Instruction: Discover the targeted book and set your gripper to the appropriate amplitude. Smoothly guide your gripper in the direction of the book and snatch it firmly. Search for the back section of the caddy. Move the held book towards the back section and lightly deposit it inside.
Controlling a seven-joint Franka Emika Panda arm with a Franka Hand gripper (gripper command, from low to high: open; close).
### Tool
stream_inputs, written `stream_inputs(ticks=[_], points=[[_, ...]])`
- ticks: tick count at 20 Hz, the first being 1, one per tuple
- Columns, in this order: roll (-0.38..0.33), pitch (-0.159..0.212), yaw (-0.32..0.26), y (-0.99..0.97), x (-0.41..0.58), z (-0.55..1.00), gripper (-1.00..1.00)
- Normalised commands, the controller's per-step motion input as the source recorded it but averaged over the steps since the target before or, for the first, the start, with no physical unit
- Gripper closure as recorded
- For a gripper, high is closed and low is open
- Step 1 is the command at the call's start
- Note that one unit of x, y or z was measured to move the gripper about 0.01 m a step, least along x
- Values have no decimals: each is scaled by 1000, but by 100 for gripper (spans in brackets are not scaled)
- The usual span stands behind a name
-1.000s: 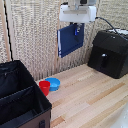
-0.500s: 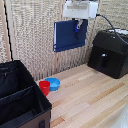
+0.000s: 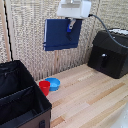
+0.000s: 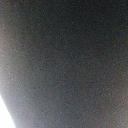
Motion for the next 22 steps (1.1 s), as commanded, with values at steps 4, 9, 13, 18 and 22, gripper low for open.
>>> stream_inputs(ticks=[4,9,13,18,22], points=[[0,-61,-66,921,211,81,100],[5,-19,-49,875,346,418,100],[18,3,-41,813,421,802,100],[5,5,-41,807,445,864,100],[0,2,-38,843,463,714,100]])
